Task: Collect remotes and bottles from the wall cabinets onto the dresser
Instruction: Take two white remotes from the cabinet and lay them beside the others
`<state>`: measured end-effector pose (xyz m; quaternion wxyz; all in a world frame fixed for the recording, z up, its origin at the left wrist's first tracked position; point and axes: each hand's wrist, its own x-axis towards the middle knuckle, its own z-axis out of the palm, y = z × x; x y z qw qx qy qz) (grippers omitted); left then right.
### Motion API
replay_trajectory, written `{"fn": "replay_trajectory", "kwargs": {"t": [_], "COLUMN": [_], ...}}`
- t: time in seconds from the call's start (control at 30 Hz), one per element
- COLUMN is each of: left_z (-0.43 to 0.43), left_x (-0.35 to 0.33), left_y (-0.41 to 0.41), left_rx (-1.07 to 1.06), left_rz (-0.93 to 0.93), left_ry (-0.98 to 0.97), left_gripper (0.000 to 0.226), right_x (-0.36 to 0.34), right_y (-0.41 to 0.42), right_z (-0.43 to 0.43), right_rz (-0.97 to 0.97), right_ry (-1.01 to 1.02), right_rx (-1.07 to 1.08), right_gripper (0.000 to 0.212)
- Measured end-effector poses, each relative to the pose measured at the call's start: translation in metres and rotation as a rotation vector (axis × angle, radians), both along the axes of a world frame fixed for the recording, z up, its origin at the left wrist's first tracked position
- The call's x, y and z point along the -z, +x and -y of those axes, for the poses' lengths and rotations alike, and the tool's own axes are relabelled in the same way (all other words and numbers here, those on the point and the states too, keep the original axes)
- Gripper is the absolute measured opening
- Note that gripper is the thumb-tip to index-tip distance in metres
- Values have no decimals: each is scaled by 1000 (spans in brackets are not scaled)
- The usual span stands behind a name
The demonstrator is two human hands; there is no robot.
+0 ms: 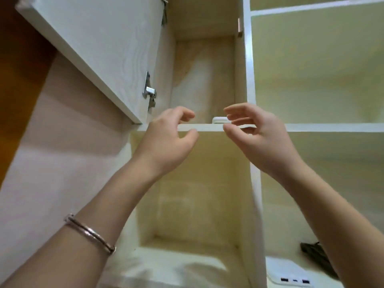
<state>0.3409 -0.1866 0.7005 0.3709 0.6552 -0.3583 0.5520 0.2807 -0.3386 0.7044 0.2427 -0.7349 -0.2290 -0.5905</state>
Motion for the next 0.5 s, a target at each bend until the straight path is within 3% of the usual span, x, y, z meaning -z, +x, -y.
{"fn": "replay_trajectory", "kwargs": {"t": [0.23, 0.37, 0.5], "left_z": [5, 12, 18], "left_x": [-71, -90, -93], "left_y": [39, 56, 73], "left_rx": [-212, -182, -179], "left_rz": [-154, -236, -295], "left_ry": [154, 115, 137], "left_gripper": [34, 29, 26], "right_x": [-91, -121, -125], "right_y": [33, 57, 56], "right_z": [-9, -21, -29], "right_rz": [-151, -375, -649], "right_ry": [-40, -88, -271], "right_rx": [362, 507, 817], "right_gripper": [34, 33, 44]}}
